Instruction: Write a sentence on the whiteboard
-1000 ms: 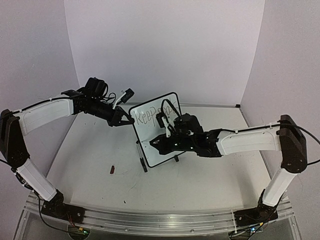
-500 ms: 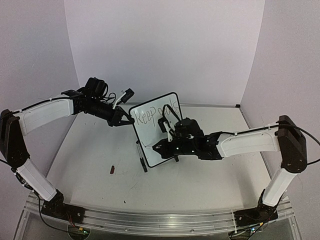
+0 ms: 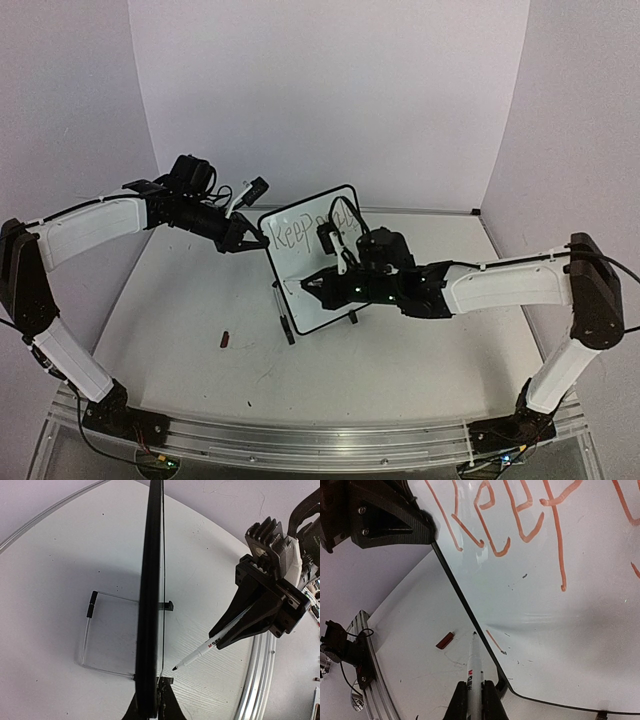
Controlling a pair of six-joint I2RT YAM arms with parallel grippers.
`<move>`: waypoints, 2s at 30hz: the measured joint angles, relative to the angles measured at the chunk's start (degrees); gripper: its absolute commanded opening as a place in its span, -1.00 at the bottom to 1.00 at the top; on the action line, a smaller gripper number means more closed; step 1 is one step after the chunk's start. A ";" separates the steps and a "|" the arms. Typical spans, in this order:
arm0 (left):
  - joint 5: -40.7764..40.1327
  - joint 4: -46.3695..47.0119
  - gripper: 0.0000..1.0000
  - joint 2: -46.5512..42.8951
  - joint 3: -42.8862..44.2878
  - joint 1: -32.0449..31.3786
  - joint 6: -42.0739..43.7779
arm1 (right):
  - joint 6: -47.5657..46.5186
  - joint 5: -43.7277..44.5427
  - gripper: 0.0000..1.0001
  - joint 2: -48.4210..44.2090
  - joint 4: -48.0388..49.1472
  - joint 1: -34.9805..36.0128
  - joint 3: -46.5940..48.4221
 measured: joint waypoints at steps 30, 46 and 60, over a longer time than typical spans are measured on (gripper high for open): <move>0.00 0.00 -1.00 0.00 0.00 0.00 -0.02 | 0.53 3.18 -1.00 2.41 1.24 0.35 1.86; 0.02 0.02 -1.00 0.00 0.00 0.00 -0.02 | 0.17 3.16 -1.00 -1.18 2.37 0.35 -1.93; 0.04 0.00 -1.00 0.00 0.00 0.00 -0.02 | 0.47 4.57 -1.00 -0.30 0.33 0.35 -2.50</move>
